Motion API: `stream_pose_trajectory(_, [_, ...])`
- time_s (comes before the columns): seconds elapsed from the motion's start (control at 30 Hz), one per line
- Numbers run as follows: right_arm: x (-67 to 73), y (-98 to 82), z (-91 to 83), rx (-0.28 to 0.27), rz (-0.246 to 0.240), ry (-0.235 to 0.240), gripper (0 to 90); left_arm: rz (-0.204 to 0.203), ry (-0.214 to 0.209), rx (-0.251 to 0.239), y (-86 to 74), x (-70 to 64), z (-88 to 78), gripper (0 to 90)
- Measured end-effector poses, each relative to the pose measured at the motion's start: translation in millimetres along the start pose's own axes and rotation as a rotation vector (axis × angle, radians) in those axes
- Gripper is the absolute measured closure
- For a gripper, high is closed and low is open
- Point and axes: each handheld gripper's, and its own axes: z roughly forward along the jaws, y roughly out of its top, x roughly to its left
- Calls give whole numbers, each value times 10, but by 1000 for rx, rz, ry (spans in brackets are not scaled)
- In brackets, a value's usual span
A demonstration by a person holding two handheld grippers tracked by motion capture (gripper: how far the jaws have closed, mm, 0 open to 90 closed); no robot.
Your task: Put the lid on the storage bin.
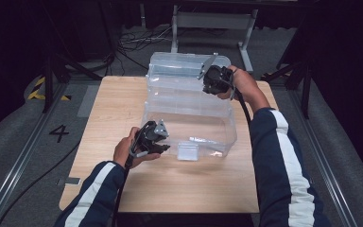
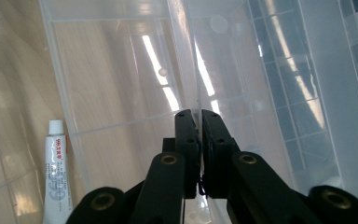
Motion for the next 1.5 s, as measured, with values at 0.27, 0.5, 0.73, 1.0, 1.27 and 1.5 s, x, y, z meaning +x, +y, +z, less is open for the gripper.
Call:
stream_pose_trajectory(0.27, [132,3,-70,6,-25,-25,874,-5,7,-12,-6,-9,4,606])
stream_pose_trajectory(0.5, [220,-29,-125,-13,-31,-26,874,-2,14,-14,-8,-14,4,601])
stream_pose_trajectory(0.73, [306,-40,-167,-11,-50,-34,874,-3,17,-18,-12,-21,6,597])
stream_pose_trajectory(1.0, [374,-79,-192,-25,-56,-43,868,-6,22,-22,-15,-28,8,591])
stream_pose_trajectory(1.27, [416,-93,-201,-37,-58,-49,862,-8,26,-25,-15,-31,10,586])
stream_pose_trajectory(1.5, [475,-133,-213,-62,-55,-68,858,-8,29,-25,-14,-34,11,583])
